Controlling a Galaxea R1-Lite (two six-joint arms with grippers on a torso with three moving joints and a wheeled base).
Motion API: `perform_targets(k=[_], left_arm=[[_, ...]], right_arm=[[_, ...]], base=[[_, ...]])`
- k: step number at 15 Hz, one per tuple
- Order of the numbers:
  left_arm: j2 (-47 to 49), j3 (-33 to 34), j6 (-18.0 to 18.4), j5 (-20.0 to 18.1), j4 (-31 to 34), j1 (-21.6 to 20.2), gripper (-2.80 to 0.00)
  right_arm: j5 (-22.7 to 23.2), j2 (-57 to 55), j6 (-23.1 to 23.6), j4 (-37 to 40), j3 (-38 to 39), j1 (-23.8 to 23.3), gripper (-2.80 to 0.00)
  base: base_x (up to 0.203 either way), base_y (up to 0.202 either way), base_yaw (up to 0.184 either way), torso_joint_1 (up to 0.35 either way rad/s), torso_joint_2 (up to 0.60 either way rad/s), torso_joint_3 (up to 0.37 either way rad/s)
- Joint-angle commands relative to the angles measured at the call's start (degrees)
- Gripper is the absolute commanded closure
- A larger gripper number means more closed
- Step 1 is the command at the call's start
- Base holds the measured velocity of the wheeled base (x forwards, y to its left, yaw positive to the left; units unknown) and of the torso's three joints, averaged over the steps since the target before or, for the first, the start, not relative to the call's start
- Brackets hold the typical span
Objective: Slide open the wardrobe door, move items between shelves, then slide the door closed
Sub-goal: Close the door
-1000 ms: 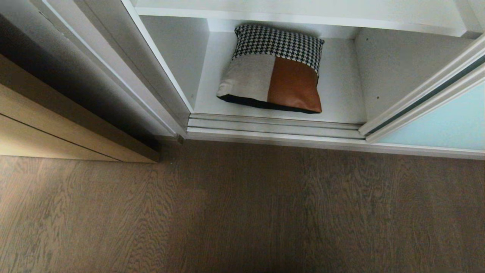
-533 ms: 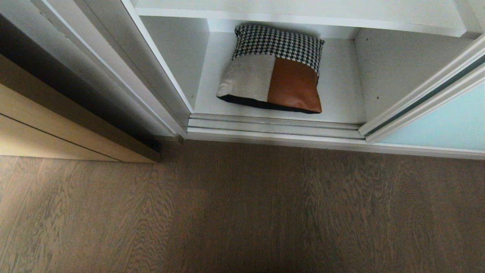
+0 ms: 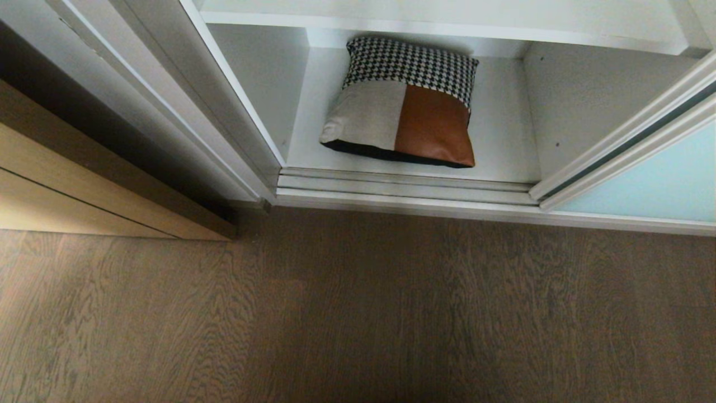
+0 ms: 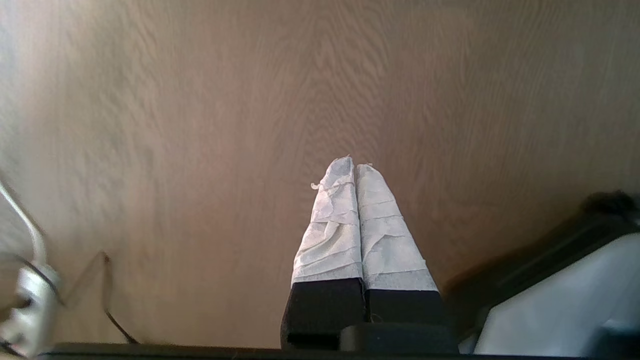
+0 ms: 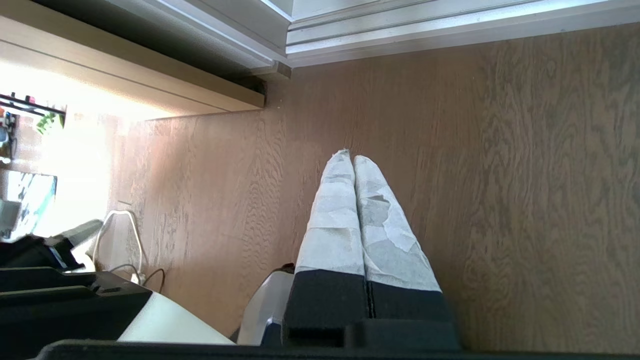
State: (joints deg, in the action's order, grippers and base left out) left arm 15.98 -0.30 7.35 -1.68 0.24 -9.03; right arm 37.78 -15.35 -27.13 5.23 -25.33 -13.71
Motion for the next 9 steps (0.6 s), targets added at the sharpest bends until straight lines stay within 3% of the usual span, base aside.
perform_targets(k=[1,8,9], left_arm=[[0.28,0.39,-0.85,-0.08,0.55,-0.02,0.00],[0.19,0.39,-1.18,-0.01,0.47,0.25,0.00],[0.26,0.39,-1.22,0.00,0.46,1.99,0.00]], right_arm=[[0.19,-0.21,-0.99,-0.04,-0.07,0.00,0.00],[0.54,-0.38,-0.99,-0.06,-0.07,0.27,0.00],[0.30,-0.30,-1.08,-0.04,-0.07,0.27,0.00]], base=[[0.000,0.000,0.000,0.000,0.00,0.000],[0.000,0.000,0.000,0.000,0.00,0.000],[0.000,0.000,0.000,0.000,0.00,0.000]])
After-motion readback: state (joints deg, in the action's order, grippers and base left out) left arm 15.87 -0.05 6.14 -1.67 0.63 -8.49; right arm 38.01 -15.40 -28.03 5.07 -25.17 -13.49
